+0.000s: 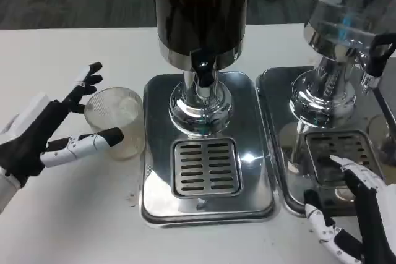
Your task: Grasp the cup under the faucet to collect the drink, then remove the cup.
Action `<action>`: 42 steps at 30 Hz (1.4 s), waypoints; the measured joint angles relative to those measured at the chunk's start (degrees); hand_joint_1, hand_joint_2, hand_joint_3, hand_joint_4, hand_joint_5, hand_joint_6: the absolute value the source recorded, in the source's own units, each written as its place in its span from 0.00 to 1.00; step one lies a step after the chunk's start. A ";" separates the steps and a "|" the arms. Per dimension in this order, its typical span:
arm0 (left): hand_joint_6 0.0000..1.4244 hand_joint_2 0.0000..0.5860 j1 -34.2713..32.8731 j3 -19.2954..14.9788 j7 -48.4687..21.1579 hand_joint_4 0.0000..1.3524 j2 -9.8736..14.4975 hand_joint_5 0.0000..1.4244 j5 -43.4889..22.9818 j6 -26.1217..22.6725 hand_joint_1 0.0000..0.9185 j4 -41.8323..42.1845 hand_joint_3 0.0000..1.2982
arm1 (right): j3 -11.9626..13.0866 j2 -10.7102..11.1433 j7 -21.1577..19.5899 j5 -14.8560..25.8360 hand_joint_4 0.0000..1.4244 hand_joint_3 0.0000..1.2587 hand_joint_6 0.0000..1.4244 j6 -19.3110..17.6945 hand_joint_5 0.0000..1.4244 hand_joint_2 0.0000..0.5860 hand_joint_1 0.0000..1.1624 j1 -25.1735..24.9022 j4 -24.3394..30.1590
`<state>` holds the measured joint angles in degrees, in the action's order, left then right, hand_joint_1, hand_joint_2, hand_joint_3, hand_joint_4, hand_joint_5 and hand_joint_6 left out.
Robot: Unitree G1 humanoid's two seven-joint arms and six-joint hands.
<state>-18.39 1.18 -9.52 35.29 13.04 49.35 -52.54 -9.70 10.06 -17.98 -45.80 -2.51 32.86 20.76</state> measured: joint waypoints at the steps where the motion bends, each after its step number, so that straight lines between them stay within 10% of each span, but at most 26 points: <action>1: 0.18 0.01 -0.11 0.17 -0.14 0.00 0.00 0.06 0.02 0.00 0.20 -0.20 0.00 | 0.00 0.00 0.00 0.00 0.15 0.23 0.22 0.00 0.14 0.71 0.38 0.00 0.00; 42: 0.20 0.01 -2.81 1.18 -3.45 0.00 -2.04 0.09 -1.69 -0.38 0.23 -5.11 0.00 | -0.07 -0.23 -0.02 -0.12 0.15 0.24 0.22 0.00 0.14 0.71 0.38 2.09 1.68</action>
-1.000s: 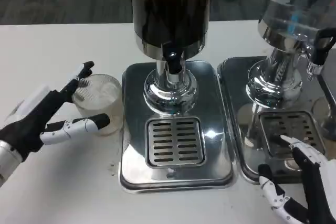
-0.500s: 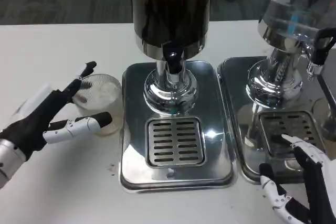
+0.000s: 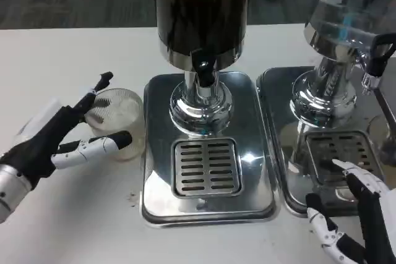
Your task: Grasp the cup under the faucet to collect the drink, then remove the cup.
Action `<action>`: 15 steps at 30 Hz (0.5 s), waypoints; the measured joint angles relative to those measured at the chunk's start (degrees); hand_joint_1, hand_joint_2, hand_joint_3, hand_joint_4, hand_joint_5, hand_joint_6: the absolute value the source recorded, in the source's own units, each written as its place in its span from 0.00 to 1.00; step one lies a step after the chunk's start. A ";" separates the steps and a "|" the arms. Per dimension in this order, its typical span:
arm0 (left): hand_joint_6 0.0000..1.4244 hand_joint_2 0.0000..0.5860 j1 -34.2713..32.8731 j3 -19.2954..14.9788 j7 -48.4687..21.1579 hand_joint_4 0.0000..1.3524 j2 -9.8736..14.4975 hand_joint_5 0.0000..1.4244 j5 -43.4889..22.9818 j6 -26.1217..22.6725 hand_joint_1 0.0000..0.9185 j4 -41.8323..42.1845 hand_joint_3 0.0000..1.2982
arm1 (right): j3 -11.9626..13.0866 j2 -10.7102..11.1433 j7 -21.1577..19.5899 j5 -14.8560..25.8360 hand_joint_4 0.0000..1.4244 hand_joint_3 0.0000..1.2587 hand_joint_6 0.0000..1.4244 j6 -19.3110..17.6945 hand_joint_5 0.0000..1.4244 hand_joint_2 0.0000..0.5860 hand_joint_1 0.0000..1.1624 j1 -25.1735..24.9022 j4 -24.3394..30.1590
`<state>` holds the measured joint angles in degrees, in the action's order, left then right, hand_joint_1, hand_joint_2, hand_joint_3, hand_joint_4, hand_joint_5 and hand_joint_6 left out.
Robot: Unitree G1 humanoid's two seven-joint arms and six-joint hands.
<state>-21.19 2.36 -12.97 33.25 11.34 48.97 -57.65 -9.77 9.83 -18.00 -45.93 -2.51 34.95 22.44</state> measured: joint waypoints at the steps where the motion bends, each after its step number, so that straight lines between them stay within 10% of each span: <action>1: 0.20 0.01 0.01 -0.10 0.00 0.00 -0.01 0.09 0.00 0.10 0.23 0.00 0.00 | 0.00 0.00 0.00 0.00 0.15 0.24 0.22 0.00 0.14 0.71 0.38 0.00 0.00; 15: 0.19 0.01 0.02 -1.20 0.01 0.00 -0.02 0.08 0.30 0.14 0.22 -0.29 0.00 | 0.04 0.06 0.03 0.04 0.15 0.24 0.22 0.00 0.14 0.71 0.38 -0.03 0.01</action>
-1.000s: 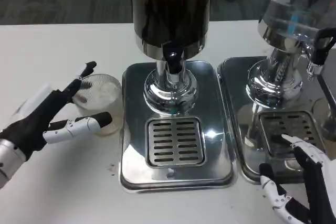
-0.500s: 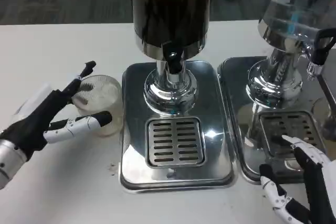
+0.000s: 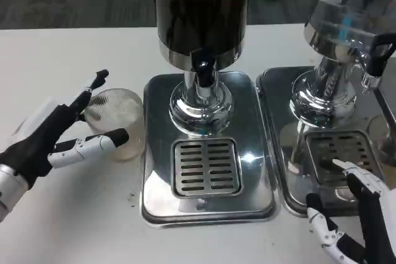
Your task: Grasp the cup under the faucet to collect the drink, then remove the cup.
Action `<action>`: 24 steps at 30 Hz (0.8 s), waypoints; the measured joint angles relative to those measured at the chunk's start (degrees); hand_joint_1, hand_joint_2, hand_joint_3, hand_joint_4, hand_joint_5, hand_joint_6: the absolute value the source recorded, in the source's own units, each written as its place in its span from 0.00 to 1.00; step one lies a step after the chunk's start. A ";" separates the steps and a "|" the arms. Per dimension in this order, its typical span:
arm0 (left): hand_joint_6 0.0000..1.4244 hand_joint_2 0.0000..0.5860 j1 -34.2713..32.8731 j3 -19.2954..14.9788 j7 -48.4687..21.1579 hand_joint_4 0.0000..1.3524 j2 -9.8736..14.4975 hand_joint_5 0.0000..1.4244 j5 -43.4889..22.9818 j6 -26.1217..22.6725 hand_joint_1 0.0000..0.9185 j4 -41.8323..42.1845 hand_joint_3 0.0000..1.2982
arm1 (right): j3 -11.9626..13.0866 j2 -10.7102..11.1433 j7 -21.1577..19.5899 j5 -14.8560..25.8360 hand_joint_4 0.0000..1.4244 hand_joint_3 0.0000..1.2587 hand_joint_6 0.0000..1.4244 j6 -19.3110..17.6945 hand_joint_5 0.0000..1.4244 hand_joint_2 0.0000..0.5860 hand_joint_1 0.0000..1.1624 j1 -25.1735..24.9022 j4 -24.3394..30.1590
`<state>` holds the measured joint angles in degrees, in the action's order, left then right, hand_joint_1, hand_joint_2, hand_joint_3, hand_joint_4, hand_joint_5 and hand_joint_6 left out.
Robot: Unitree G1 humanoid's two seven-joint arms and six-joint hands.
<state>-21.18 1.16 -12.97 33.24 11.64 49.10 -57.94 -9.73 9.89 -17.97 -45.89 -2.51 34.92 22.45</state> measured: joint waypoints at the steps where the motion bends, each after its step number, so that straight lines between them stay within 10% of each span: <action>1: 0.19 0.00 0.00 0.01 0.00 0.00 0.00 0.08 0.06 -0.06 0.23 0.00 0.00 | 0.01 0.04 0.03 0.00 0.16 0.24 0.22 0.00 0.14 0.71 0.38 -0.01 0.03; 24: 0.19 0.00 0.02 0.51 2.46 0.00 0.02 0.08 1.68 -2.10 0.24 -0.01 0.00 | 0.28 0.98 1.09 0.18 0.16 0.25 0.23 0.00 0.14 0.71 0.38 0.14 0.55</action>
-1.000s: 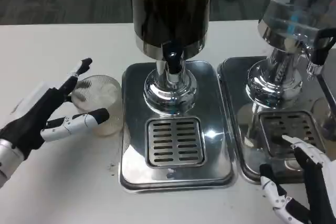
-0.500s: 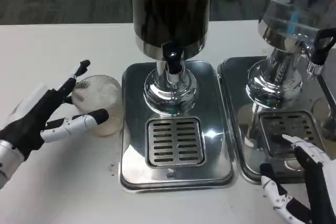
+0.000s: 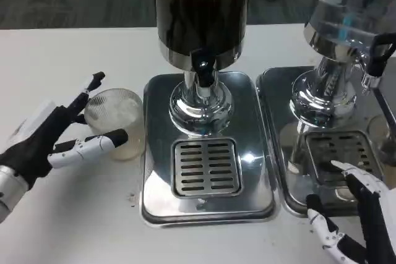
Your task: Grasp the cup under the faucet to collect the drink, then remove the cup.
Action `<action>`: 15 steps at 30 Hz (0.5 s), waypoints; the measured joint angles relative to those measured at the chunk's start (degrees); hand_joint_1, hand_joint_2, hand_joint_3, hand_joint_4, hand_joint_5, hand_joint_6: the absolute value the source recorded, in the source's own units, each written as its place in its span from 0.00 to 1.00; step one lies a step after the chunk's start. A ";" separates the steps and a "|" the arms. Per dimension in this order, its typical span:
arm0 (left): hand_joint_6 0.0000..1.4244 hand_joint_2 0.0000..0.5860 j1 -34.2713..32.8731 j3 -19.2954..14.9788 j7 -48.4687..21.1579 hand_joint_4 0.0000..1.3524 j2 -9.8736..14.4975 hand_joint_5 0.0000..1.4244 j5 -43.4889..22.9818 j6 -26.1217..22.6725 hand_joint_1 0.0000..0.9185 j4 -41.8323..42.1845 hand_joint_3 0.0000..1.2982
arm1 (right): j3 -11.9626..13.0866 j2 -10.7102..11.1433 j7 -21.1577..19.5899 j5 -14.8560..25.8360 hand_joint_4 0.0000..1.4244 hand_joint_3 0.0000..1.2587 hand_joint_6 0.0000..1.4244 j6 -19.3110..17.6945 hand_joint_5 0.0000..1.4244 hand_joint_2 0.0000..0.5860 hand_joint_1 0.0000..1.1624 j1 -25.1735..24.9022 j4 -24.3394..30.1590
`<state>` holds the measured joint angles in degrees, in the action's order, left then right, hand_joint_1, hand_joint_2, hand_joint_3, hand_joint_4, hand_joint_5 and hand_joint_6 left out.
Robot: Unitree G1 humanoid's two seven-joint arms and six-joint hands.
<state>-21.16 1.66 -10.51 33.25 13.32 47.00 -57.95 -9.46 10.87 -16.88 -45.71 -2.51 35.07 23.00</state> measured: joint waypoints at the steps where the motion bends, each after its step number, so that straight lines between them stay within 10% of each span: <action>1: 0.19 0.00 0.01 -0.01 0.00 0.00 0.00 0.08 0.00 -0.12 0.24 -0.01 0.00 | 0.00 0.00 0.07 0.00 0.16 0.25 0.23 0.00 0.14 0.71 0.38 0.01 0.01; 15: 0.19 0.00 0.27 0.21 -0.01 0.00 0.04 0.08 0.27 -2.08 0.24 -0.99 0.00 | 0.00 0.00 0.28 0.02 0.16 0.25 0.23 0.00 0.15 0.71 0.38 0.96 0.69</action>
<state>-20.89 1.87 -10.52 33.29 13.59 44.92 -58.94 -9.46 10.86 -16.60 -45.69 -2.51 36.02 23.69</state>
